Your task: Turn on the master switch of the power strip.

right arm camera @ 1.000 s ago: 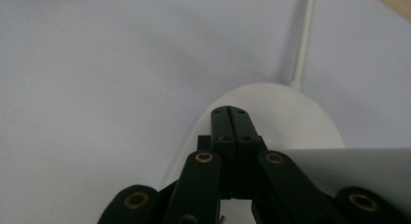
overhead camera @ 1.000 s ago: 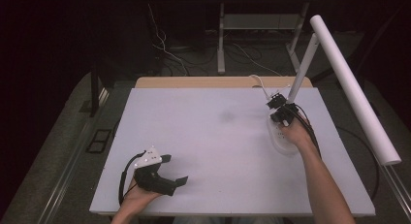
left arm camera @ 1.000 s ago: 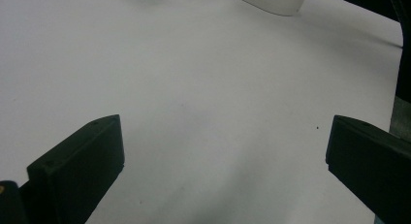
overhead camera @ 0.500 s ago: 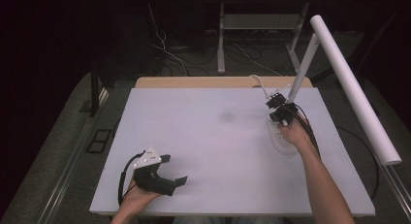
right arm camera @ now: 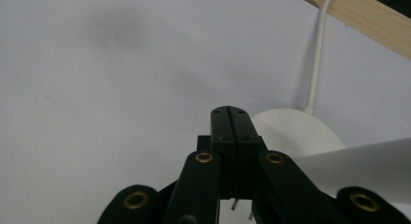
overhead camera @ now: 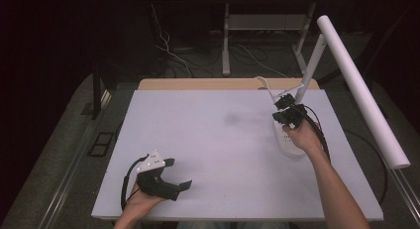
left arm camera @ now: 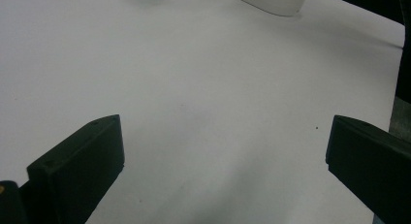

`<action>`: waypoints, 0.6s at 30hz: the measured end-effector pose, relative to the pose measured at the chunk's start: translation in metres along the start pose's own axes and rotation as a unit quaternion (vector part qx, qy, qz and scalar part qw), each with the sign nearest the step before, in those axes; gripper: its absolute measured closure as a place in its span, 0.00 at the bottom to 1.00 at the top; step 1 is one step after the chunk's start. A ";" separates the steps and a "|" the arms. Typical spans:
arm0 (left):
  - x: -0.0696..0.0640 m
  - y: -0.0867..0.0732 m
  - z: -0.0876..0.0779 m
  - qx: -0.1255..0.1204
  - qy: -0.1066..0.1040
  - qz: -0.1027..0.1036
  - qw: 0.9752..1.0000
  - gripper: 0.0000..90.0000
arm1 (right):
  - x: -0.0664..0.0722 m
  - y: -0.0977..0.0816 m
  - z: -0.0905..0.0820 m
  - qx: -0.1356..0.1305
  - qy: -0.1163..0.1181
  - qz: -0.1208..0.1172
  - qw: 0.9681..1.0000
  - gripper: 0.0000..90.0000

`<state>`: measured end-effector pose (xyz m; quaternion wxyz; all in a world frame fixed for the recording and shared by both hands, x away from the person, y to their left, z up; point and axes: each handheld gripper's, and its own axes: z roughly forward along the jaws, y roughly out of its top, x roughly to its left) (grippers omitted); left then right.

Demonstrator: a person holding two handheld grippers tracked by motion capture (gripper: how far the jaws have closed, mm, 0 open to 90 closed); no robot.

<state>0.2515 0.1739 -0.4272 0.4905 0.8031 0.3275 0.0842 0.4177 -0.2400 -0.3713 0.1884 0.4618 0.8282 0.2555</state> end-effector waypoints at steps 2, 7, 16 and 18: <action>0.000 0.000 0.000 0.000 0.000 0.000 1.000 0.00 | 0.003 0.000 -0.004 -0.008 0.007 0.002 1.000 1.00; 0.000 0.000 0.000 -0.001 0.001 0.000 1.000 0.00 | 0.010 0.000 -0.013 -0.025 0.030 0.002 0.999 0.99; 0.000 0.000 0.000 0.000 0.001 -0.001 1.000 0.00 | 0.021 -0.007 -0.031 -0.061 0.074 0.002 0.995 0.75; 0.000 0.000 0.000 0.000 0.001 -0.001 1.000 0.00 | 0.023 -0.010 -0.034 -0.071 0.078 0.004 0.994 0.62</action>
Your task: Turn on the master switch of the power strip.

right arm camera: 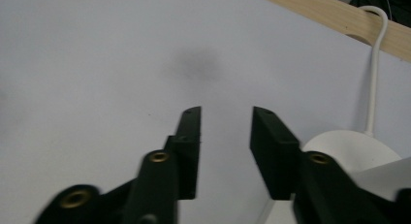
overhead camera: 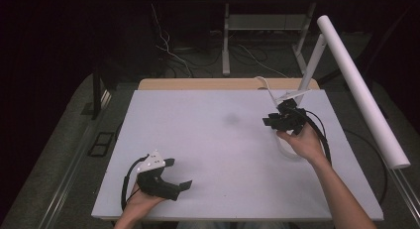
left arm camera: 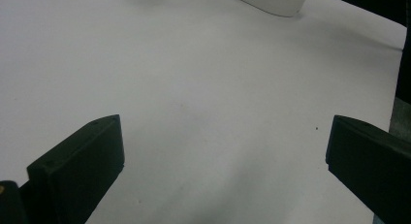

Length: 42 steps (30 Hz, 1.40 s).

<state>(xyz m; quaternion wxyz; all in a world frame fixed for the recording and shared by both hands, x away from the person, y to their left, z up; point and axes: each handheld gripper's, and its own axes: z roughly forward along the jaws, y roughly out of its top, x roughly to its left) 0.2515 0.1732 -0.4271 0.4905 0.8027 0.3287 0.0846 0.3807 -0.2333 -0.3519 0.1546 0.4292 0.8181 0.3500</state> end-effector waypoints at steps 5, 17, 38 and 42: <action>0.000 0.000 0.000 0.000 0.000 0.000 1.000 0.00 | 0.005 -0.007 -0.009 -0.022 0.026 0.012 0.999 0.31; 0.000 0.000 0.001 0.000 0.001 -0.001 1.000 0.00 | 0.015 -0.030 -0.022 -0.030 0.075 0.012 0.997 0.00; 0.000 0.000 0.000 0.001 0.003 -0.003 1.000 0.00 | 0.026 -0.083 -0.040 -0.049 0.096 0.032 0.994 0.00; 0.000 0.000 0.000 0.002 0.003 -0.002 1.000 0.00 | 0.028 -0.098 -0.041 -0.051 0.096 0.037 0.993 0.00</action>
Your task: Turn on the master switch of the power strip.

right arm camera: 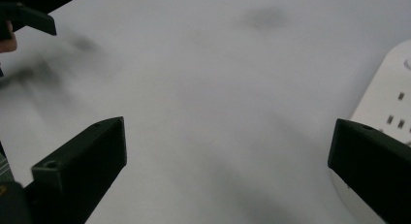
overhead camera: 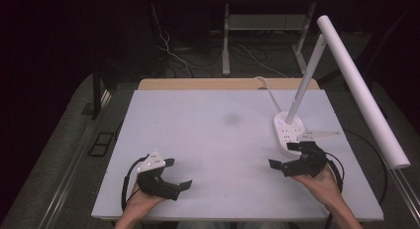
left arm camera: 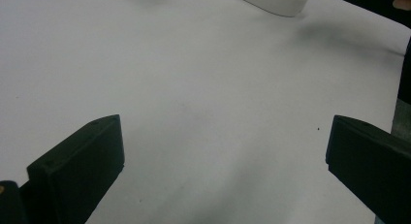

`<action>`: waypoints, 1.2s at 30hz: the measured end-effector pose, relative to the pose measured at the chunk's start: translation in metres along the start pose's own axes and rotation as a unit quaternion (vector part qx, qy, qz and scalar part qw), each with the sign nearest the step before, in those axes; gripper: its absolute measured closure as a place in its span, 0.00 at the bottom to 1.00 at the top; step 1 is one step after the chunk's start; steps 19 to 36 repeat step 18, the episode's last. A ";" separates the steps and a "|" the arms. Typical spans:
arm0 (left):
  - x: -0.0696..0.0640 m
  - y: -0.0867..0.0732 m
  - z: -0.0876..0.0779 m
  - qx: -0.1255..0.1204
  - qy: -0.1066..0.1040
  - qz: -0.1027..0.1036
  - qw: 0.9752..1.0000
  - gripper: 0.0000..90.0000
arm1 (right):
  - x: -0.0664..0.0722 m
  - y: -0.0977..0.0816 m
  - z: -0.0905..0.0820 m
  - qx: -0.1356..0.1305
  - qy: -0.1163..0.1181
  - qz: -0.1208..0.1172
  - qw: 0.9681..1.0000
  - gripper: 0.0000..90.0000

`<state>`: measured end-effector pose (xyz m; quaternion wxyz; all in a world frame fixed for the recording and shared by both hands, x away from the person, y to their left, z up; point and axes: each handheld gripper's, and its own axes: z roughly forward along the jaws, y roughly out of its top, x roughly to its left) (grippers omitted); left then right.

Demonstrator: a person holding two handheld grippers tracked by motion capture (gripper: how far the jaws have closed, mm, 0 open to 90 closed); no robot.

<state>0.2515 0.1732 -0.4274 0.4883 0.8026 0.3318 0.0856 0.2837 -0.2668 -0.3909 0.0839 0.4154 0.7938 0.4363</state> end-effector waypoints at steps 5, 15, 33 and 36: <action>0.000 0.000 0.000 0.002 0.000 0.003 1.000 0.00 | 0.001 -0.019 -0.004 -0.006 -0.002 0.005 1.000 0.00; 0.000 0.000 0.000 0.001 -0.002 -0.001 1.000 0.00 | 0.001 -0.047 -0.010 -0.021 -0.009 0.019 1.000 0.00; 0.001 0.000 0.000 0.001 -0.001 -0.002 1.000 0.00 | 0.002 -0.051 -0.011 -0.027 -0.010 0.022 0.999 0.00; 0.001 0.000 0.000 0.001 -0.001 -0.002 1.000 0.00 | 0.002 -0.051 -0.011 -0.027 -0.010 0.022 0.999 0.00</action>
